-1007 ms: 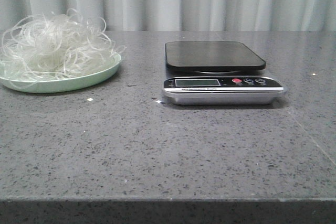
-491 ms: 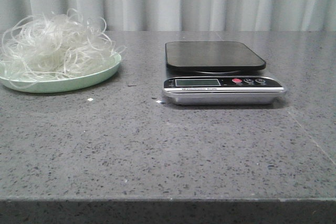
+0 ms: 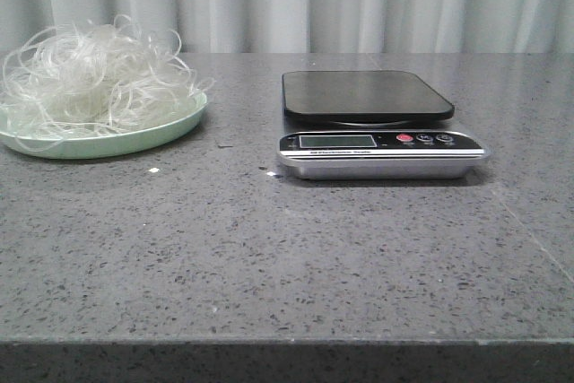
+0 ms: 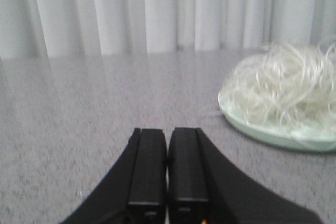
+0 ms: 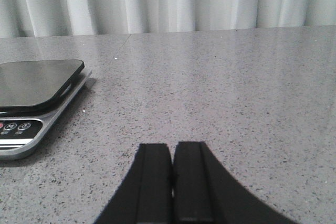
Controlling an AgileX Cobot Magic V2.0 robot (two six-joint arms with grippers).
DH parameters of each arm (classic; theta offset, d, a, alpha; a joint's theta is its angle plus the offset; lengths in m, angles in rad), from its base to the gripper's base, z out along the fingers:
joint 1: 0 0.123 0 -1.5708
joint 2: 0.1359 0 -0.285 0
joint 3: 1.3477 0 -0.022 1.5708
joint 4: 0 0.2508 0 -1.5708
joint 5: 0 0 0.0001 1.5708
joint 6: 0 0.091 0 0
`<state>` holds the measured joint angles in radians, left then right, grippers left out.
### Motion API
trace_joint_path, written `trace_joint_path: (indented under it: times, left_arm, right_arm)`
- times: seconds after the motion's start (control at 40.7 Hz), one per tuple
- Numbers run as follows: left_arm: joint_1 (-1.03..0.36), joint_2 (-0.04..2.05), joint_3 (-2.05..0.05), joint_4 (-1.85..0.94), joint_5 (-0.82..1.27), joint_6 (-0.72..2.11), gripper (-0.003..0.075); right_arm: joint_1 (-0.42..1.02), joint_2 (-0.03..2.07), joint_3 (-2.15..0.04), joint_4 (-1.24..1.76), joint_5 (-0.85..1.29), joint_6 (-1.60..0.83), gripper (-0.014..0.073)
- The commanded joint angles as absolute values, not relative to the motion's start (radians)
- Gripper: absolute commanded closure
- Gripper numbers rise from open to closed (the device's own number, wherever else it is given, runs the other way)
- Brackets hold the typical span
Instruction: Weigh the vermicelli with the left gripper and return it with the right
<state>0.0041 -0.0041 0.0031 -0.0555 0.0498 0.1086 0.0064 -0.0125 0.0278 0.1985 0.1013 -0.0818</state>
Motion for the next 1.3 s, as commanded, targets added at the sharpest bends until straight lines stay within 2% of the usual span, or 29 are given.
trace_joint_path:
  times: [0.0,0.221,0.368,0.589,0.835,0.933,1.129,1.277]
  left_arm:
    - [0.005,-0.024,0.009,-0.062,-0.121,0.101,0.0584]
    - [0.005,-0.021,-0.042,-0.062,-0.351,0.101,0.0584]
    - [0.005,0.034,-0.289,-0.061,-0.173,0.101,0.0584]
    - [0.005,0.306,-0.706,-0.061,0.023,0.101,0.0584]
    - [0.005,0.604,-0.952,-0.061,0.31,0.105,0.0575]
    - [-0.006,0.696,-0.996,-0.062,0.374,0.107,0.0503]
    - [-0.093,0.848,-1.053,-0.062,0.459,0.107,0.0265]
    - [-0.163,0.943,-1.075,-0.062,0.5,0.107,0.0174]
  right_arm:
    - [0.002,-0.026,0.02,0.204,0.019,-0.085,0.0442]
    - [0.002,-0.026,0.02,0.204,0.019,-0.085,0.0442]
    - [0.002,-0.026,0.02,0.204,0.019,-0.085,0.0442]
    - [0.002,-0.026,0.02,0.204,0.019,-0.085,0.0442]
    - [0.002,-0.026,0.02,0.204,0.02,-0.085,0.0442]
    - [0.002,-0.026,0.02,0.204,0.02,-0.085,0.0442]
    - [0.002,-0.026,0.02,0.204,0.02,-0.085,0.0442]
    - [0.002,-0.026,0.02,0.204,0.02,-0.085,0.0442]
